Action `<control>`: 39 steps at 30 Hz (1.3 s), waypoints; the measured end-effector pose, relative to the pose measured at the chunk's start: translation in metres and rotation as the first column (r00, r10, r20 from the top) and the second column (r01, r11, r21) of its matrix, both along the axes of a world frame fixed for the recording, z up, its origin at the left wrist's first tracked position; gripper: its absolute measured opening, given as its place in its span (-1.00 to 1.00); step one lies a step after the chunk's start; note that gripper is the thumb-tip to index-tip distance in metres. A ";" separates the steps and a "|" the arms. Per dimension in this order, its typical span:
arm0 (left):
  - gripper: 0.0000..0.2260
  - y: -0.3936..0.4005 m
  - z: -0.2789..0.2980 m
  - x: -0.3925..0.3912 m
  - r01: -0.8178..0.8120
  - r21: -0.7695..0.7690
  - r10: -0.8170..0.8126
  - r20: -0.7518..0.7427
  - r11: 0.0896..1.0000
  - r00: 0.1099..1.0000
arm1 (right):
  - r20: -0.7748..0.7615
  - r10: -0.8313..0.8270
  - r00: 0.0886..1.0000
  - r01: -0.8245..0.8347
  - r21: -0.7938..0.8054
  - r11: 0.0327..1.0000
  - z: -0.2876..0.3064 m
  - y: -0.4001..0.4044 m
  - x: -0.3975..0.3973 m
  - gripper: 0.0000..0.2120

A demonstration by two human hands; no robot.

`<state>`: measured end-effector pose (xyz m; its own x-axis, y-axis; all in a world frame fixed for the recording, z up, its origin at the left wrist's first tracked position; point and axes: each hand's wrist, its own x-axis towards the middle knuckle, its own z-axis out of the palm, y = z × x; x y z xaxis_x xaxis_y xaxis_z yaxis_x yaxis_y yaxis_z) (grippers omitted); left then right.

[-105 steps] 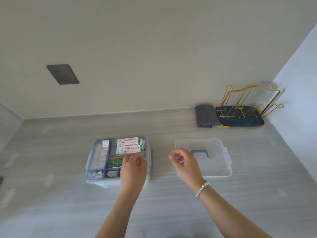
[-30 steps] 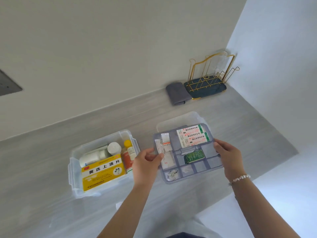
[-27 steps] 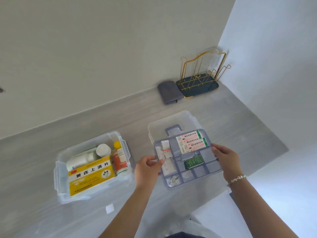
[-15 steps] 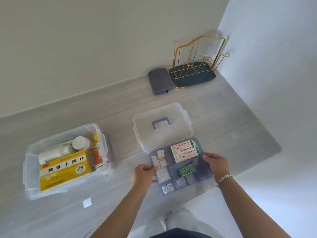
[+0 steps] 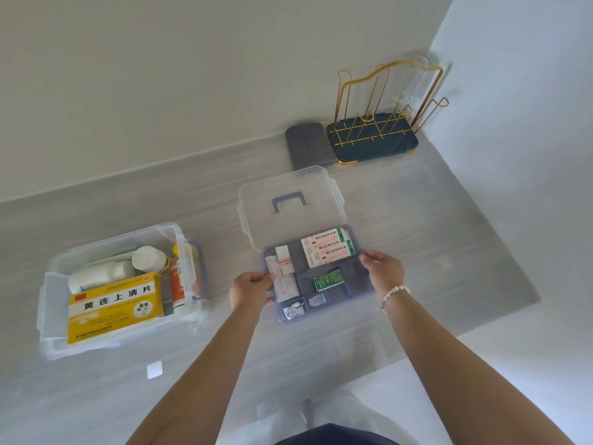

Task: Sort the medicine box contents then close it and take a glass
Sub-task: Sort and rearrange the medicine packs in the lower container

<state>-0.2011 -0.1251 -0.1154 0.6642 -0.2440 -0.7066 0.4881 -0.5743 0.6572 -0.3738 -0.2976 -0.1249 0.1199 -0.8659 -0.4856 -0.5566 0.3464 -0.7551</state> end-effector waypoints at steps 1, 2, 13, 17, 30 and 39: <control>-0.92 -0.002 0.001 0.003 -0.005 0.004 0.005 0.004 1.000 1.000 | 0.001 0.006 1.000 -0.006 -0.003 1.000 0.000 -0.002 0.004 -0.75; -0.92 -0.004 0.002 0.005 -0.010 0.006 0.010 0.005 1.000 1.000 | 0.003 0.009 1.000 -0.009 -0.005 1.000 0.000 -0.003 0.007 -0.75; -0.90 0.006 -0.005 -0.006 0.047 0.037 -0.046 -0.021 0.998 0.999 | -0.100 0.049 0.994 -0.054 -0.041 0.998 -0.003 0.003 -0.004 -0.75; -0.88 0.004 -0.006 -0.002 0.039 0.036 -0.039 -0.006 0.999 0.999 | -0.106 0.057 0.993 -0.064 -0.061 0.996 0.000 0.004 -0.001 -0.76; -0.88 0.011 0.044 0.001 0.208 -0.014 -0.191 0.341 0.978 0.920 | -0.054 0.091 0.994 -0.101 -0.224 0.969 0.039 0.030 0.025 -0.72; -0.86 0.066 0.102 0.028 0.264 -0.097 -0.162 0.578 0.960 0.800 | 0.274 0.256 0.927 -0.186 -0.258 0.948 0.102 0.105 0.091 -0.88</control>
<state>-0.1731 -0.0587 -0.0134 0.8479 -0.5037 -0.1655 -0.1148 -0.4792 0.8701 -0.2832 -0.1927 -0.0229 0.4306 -0.8816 -0.1933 -0.3338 0.0435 -0.9417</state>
